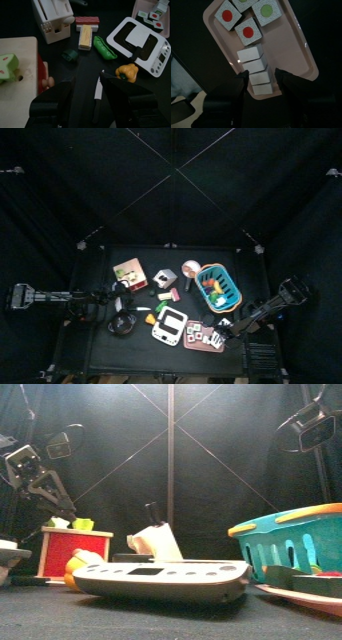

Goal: Grab white sushi roll

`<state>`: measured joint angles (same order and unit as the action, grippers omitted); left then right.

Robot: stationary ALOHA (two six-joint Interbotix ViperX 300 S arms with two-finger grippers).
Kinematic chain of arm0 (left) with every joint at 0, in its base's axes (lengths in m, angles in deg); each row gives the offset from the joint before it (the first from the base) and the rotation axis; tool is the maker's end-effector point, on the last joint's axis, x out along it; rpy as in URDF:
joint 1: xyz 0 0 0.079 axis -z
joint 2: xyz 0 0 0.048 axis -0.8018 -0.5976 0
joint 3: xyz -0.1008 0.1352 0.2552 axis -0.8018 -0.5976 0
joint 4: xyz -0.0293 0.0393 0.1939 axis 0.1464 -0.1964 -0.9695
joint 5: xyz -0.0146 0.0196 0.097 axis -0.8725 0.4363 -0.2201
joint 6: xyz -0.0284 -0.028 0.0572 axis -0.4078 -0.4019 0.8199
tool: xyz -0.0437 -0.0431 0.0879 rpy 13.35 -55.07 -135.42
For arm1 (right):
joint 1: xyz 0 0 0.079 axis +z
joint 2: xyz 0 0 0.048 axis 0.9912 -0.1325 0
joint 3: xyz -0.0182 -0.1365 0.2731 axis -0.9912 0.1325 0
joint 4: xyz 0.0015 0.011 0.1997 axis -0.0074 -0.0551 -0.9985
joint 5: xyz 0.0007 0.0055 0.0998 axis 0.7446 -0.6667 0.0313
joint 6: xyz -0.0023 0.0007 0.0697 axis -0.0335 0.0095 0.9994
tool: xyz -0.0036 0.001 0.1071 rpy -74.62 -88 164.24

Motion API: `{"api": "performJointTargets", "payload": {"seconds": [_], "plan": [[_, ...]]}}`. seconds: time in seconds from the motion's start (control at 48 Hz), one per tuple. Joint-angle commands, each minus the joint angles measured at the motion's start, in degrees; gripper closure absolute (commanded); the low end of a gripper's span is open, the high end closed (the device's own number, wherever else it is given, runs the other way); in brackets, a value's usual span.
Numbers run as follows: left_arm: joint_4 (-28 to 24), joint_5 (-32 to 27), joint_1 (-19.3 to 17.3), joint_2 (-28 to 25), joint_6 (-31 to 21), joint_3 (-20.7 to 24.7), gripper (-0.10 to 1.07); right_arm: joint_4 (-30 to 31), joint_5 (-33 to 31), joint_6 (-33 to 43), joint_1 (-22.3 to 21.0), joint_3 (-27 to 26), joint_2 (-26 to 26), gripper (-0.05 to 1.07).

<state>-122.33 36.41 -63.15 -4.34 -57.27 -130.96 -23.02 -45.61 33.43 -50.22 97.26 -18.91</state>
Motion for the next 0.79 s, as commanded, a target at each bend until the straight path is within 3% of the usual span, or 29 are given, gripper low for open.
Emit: {"api": "performJointTargets", "payload": {"seconds": [0.0, 0.146, 0.771], "plan": [[0.2, 0.2, -0.2, -0.2, -0.1, 0.7, 0.15, 0.4, 0.2, 0.3, 0.9, -0.8, 0.3, 0.14], [0.8, 0.2, -0.2, -0.1, 0.0, 0.7, 0.15, -0.4, 0.5, 0.1, 2.5, -1.3, -1.2, 0.08], [1.1, 0.0, -0.2, -0.1, 0.1, 0.6, 0.15, 0.4, 3.8, -0.4, 4.6, -2.1, -11.1, 0.08]]}}
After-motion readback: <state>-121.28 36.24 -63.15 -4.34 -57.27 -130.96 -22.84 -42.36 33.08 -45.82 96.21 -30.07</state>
